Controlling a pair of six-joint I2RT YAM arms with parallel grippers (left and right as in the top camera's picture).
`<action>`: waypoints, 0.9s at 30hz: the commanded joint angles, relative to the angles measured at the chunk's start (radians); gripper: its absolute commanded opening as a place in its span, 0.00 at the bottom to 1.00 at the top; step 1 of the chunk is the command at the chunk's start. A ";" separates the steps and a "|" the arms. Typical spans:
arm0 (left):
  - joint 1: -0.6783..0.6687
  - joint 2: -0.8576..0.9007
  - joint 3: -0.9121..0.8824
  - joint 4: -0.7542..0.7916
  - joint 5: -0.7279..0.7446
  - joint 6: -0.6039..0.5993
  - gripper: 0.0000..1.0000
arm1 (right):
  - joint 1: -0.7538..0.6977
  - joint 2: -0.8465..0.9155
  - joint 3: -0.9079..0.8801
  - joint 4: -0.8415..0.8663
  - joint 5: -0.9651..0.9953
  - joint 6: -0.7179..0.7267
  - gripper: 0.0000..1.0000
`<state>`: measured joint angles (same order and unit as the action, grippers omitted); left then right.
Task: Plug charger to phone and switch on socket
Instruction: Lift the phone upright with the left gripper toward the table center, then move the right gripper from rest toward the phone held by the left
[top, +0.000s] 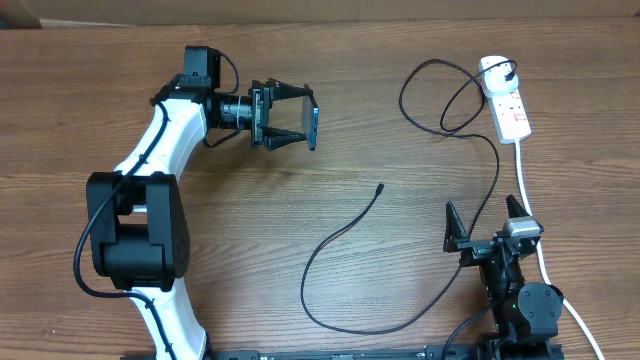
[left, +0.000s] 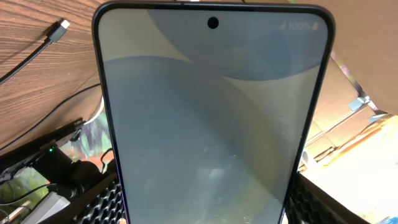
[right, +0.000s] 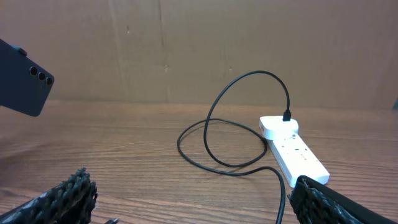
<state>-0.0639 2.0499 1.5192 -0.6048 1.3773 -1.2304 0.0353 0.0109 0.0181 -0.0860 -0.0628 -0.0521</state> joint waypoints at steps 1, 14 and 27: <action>-0.002 0.003 0.029 0.003 0.076 0.019 0.51 | 0.007 -0.008 -0.010 0.005 0.010 -0.002 1.00; -0.002 0.003 0.029 0.003 0.114 0.019 0.51 | 0.007 -0.008 -0.010 0.005 0.009 -0.001 1.00; -0.001 0.003 0.029 0.004 0.134 0.002 0.52 | 0.007 -0.008 0.000 0.498 -0.658 0.588 1.00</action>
<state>-0.0639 2.0499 1.5192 -0.6052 1.4521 -1.2308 0.0353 0.0109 0.0181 0.3313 -0.6415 0.3458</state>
